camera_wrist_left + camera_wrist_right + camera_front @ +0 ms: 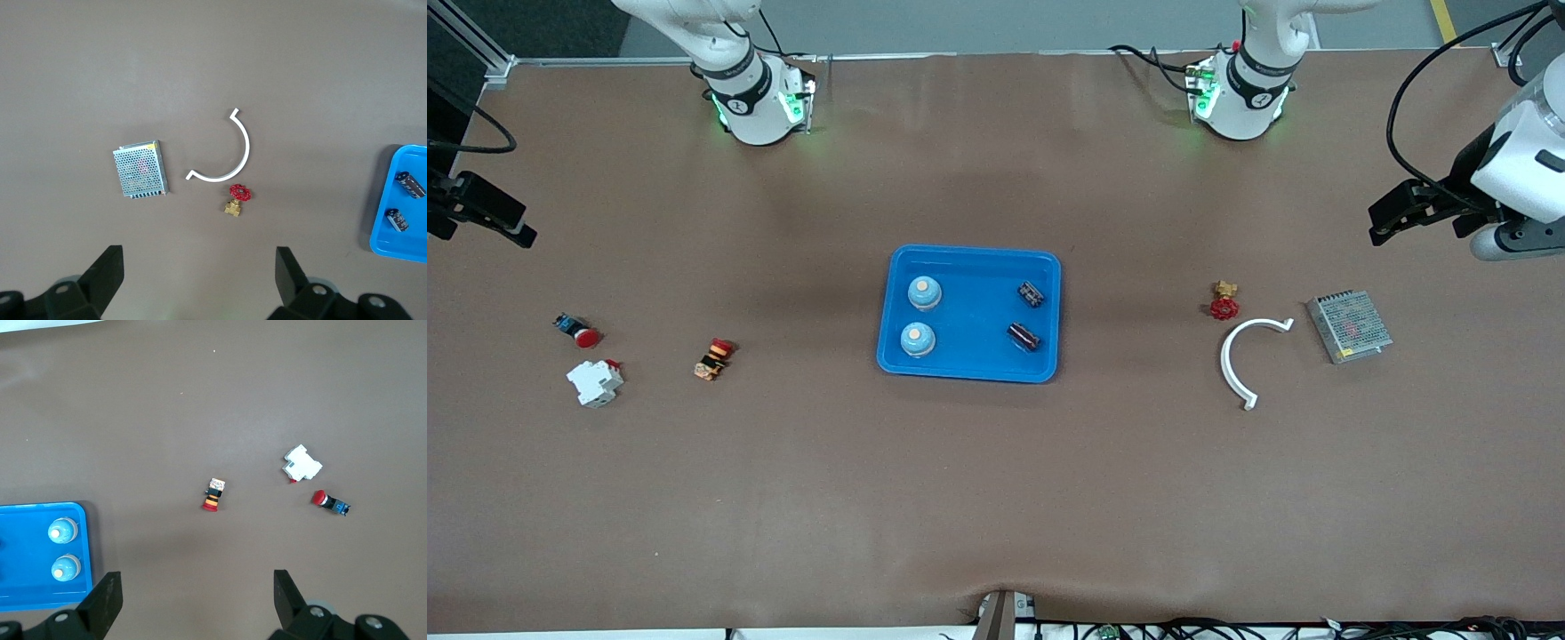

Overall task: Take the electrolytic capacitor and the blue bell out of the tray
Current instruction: 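Move the left gripper from rest toward the capacitors in the tray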

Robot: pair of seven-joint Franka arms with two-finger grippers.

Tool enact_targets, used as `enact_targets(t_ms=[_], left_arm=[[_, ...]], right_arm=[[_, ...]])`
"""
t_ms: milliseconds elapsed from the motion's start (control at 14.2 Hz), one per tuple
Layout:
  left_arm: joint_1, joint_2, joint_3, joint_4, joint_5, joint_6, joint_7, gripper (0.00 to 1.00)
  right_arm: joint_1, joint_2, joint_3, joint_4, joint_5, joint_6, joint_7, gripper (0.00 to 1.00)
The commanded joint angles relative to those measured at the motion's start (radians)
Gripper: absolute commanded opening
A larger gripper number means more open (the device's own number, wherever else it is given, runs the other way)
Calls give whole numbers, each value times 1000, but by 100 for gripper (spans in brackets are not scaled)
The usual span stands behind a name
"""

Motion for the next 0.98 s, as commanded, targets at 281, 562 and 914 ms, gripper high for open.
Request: enact_targets(t_ms=[281,562,914], left_arm=[[5,7,-1,29,-12,-17,20,100],[3,4,-3,26,-7,-22,9,100],[-4,1,-3,26,-10,-48,-18,100]], right_arm=[[-3,-9,3,-7,15,8,10,100],[-3,-10,3,-6,15,8,10,100],[-3,-9,3,-6,15,8,10,100]])
